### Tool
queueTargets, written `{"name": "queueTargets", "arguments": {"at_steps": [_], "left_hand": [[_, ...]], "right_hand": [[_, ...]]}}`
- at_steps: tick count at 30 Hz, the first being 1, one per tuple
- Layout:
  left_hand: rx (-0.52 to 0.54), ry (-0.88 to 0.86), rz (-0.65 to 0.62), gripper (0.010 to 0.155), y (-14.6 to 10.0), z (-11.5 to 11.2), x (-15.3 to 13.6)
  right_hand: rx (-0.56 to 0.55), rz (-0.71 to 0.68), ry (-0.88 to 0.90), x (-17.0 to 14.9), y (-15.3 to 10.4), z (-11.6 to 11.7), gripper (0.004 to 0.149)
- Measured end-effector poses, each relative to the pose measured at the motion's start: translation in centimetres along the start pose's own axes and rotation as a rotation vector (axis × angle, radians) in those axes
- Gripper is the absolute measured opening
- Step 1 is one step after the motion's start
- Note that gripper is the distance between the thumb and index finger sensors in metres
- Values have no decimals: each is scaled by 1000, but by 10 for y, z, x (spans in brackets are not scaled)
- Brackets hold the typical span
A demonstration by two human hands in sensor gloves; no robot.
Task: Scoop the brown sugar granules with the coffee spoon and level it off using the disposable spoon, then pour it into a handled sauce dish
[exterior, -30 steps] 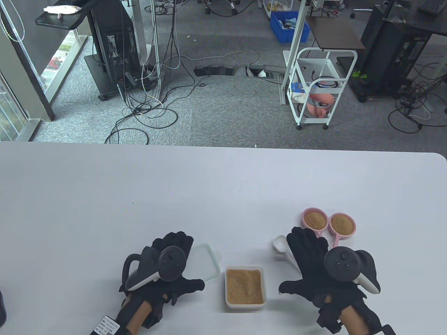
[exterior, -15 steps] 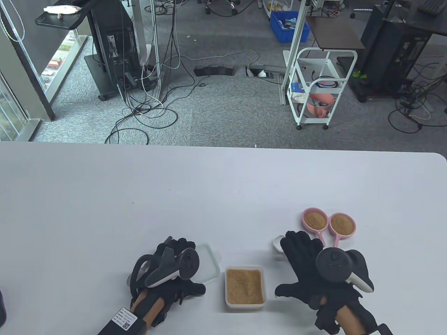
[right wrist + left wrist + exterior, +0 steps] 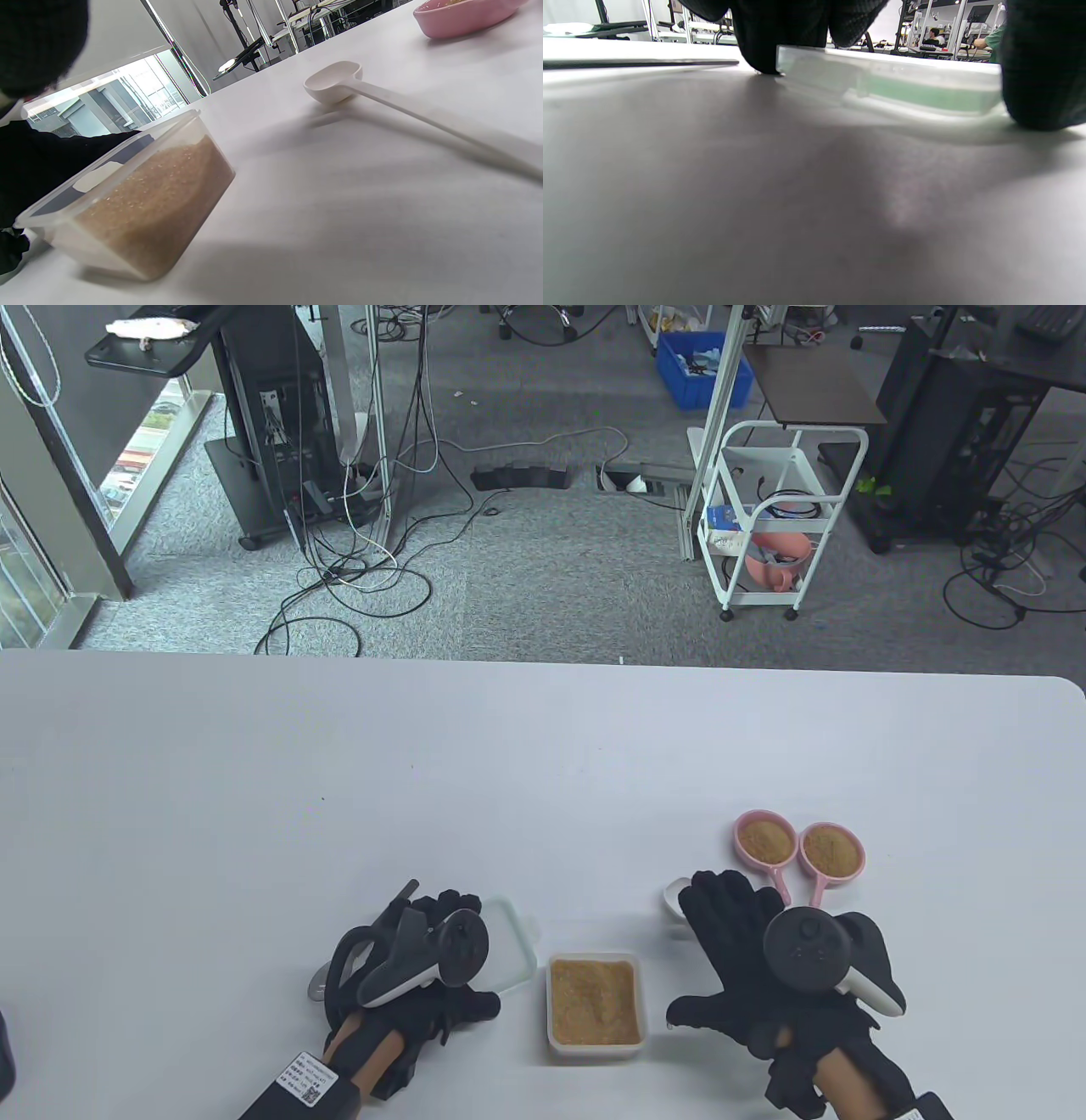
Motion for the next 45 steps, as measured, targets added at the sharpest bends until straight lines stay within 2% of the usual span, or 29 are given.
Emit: {"name": "queueTargets", "arguments": {"at_steps": [4, 9, 13, 17, 27, 45], "left_hand": [[23, -39, -5, 114, 0, 5, -3], [87, -204, -34, 115, -8, 30, -13], [116, -351, -110, 115, -16, 49, -12], [131, -400, -195, 114, -24, 62, 2], [94, -229, -343, 115, -36, 53, 63], [62, -79, -402, 114, -38, 46, 99]], "right_hand": [[-6, 2, 3, -1, 0, -1, 104], [-11, 7, 9, -3, -1, -3, 103], [-10, 11, 13, -4, -1, -4, 103], [-17, 13, 19, -5, -2, -7, 102], [-26, 28, 35, -11, -3, -11, 102], [-28, 27, 35, -11, -3, -10, 101]]}}
Point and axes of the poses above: the tracker on the back of each hand, its own x axis roughly to the thumb side, its own y axis roughly from the wrist to the fingertips, z = x × y, the point moved 5 cm from there along y, roughly from the wrist to the fingertips, and after that the axes turned 3 degrees about -y, right-handed, at the moved point
